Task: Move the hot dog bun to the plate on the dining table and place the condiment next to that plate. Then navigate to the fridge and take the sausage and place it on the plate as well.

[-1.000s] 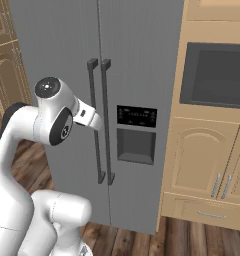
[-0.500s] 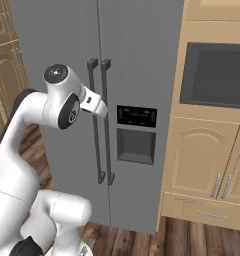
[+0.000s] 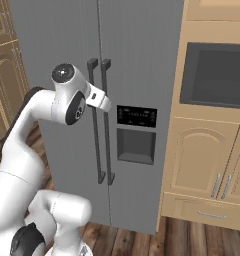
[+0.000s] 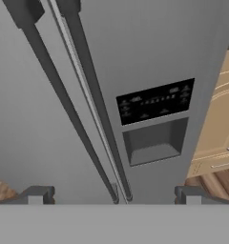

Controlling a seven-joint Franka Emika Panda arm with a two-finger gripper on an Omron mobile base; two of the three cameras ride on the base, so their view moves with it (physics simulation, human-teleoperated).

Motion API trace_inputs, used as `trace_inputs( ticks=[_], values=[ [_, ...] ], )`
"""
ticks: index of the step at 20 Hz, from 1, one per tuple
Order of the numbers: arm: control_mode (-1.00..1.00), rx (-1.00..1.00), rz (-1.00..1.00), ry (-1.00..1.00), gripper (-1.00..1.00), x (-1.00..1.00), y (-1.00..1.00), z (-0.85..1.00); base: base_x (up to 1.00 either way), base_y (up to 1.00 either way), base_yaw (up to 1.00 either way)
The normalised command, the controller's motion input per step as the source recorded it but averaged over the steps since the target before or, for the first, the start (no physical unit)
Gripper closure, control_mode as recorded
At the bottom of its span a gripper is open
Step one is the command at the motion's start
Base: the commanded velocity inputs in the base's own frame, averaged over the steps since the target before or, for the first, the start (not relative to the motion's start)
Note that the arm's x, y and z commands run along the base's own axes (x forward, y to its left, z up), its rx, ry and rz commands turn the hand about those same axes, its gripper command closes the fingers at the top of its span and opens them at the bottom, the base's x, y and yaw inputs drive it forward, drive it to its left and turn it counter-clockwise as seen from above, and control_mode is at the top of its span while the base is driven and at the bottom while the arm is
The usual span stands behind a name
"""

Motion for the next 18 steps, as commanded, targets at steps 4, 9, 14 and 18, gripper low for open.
trace_inputs(
  ticks=[4, 9, 14, 18],
  values=[
    [-1.00, 0.00, 0.00, 0.08, -1.00, 0.44, 0.00, 0.00, 0.00, 0.00, 0.00],
    [-1.00, 0.00, 0.04, -0.01, -1.00, 0.45, -0.05, 0.00, 0.00, 0.00, 0.00],
    [-1.00, 0.00, 0.03, -0.08, -1.00, 0.30, -0.06, -0.01, 0.00, 0.00, 0.00],
    [-1.00, -0.01, 0.00, 0.00, -1.00, 0.30, -0.09, 0.00, 0.00, 0.00, 0.00]
  ],
)
